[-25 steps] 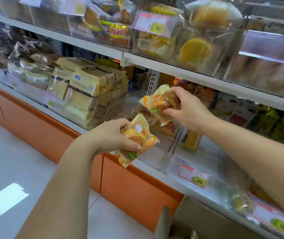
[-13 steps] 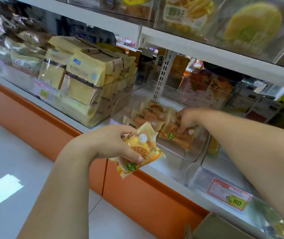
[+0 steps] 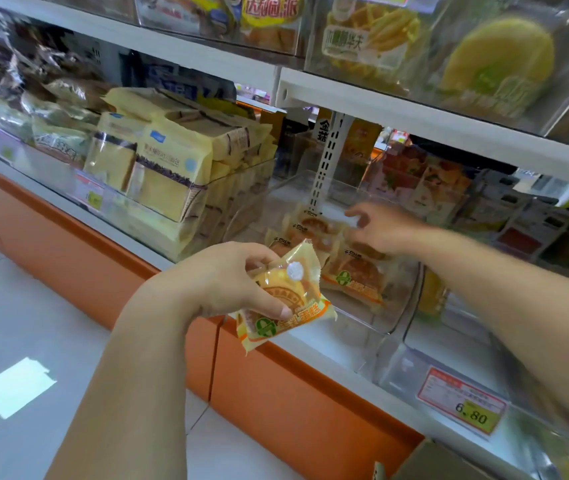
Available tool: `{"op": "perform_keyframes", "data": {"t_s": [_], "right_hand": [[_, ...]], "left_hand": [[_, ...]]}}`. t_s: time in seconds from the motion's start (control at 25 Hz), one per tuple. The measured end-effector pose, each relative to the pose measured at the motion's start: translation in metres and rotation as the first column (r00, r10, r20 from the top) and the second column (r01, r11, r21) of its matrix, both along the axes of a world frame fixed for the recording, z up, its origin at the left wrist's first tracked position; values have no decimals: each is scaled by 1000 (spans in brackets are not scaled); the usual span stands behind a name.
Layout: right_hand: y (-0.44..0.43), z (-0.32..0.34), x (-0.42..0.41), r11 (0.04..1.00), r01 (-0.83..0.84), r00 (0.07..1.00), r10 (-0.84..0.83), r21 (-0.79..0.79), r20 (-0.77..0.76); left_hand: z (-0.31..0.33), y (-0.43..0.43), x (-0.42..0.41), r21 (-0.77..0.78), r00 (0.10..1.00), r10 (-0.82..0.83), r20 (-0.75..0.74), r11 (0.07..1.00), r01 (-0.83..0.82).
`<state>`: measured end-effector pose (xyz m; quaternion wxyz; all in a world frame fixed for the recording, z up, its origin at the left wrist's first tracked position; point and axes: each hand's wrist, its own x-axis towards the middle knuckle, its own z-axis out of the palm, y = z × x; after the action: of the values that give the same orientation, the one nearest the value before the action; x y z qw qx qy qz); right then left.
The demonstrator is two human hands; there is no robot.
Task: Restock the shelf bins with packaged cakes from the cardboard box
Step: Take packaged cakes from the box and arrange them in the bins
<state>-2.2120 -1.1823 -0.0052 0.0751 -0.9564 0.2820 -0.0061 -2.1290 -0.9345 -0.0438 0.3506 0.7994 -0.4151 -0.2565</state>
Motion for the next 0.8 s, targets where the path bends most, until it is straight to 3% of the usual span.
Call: {"op": "perform_keyframes", "data": {"t_s": [0.08,0.16,0.24,0.4,0.48,0.56,0.6,0.8], "right_hand": [[40,24,-23,915,-170,981,123,367,147],[76,36,-44,834,-279,959,268,476,93],[87,35,-53,862,-304,951,301,407,73],[58,37,-53,911,-108,977,23,398,212],[37,42,-50,924,29,978,-106,382,182],[22,42,-42,967,139,987,-153,215,48],[19,39,-35,983,149,988,-145,111,-46],[13,-3,-1,991,72,894,-113,-109,-435]], "left_hand": [[4,-2,-4,-25,999,-15,37,1000,15],[9,-7,-9,-43,994,-33,103,998,38],[11,-12,-13,-108,990,-28,135,993,43],[2,-11,-7,-373,966,230,116,912,-172],[-7,-11,2,-419,895,393,212,864,-280],[-17,-13,10,-396,798,503,333,842,-366],[-23,-14,13,-361,793,511,333,846,-393],[-56,-14,18,-239,927,349,138,920,-311]]}}
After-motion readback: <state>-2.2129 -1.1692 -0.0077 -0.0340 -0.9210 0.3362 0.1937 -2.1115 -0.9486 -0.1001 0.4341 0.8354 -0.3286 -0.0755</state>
